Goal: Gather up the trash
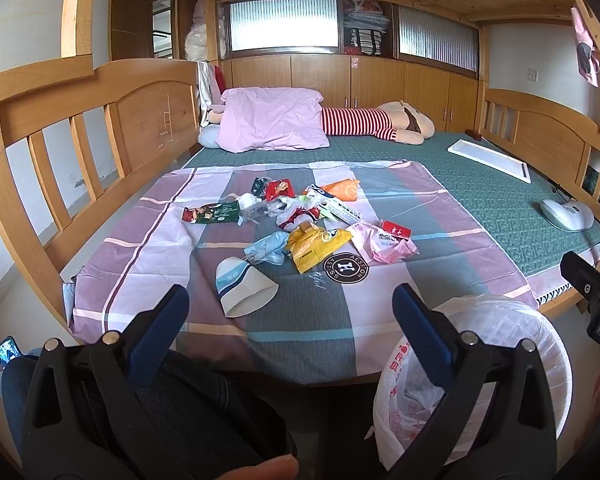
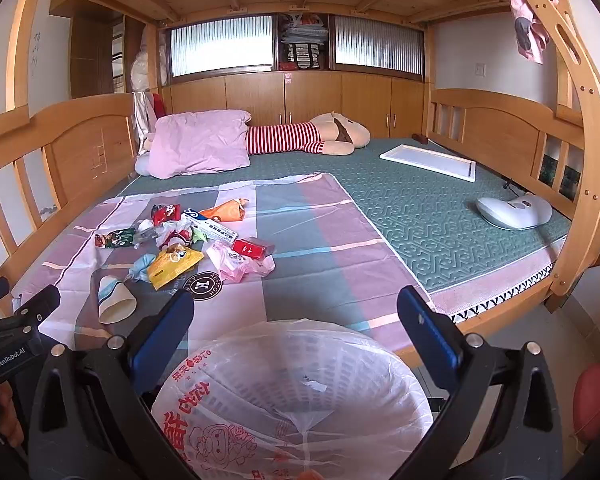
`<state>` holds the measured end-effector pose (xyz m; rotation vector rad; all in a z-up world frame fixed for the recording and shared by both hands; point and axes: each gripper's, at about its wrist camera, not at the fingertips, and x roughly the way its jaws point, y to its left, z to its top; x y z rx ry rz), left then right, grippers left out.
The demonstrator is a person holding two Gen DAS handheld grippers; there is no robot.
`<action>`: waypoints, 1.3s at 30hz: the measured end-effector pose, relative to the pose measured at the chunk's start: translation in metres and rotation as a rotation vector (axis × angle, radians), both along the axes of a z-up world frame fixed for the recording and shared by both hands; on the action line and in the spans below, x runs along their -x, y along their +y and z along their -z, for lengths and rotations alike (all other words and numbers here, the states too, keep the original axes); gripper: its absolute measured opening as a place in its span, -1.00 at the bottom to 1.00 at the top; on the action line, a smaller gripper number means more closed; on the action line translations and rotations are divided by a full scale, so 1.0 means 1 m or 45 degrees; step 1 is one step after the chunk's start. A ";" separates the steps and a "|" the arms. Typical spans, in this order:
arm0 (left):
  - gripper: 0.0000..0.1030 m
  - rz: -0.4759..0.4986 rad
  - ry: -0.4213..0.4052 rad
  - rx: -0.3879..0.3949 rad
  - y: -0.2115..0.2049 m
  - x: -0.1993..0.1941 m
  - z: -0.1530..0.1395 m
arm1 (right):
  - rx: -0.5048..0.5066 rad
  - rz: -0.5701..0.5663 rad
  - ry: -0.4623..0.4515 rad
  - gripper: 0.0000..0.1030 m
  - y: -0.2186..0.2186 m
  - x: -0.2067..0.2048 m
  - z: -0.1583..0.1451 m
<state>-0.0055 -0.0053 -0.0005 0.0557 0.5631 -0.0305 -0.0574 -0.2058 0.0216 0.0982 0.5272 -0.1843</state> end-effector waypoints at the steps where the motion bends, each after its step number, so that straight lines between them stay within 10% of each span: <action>1: 0.95 0.000 0.001 -0.001 0.000 0.000 0.000 | 0.001 0.000 0.000 0.94 0.000 0.000 0.000; 39: 0.95 0.004 0.021 0.019 -0.001 -0.001 0.004 | 0.017 -0.010 0.023 0.94 0.002 -0.003 0.003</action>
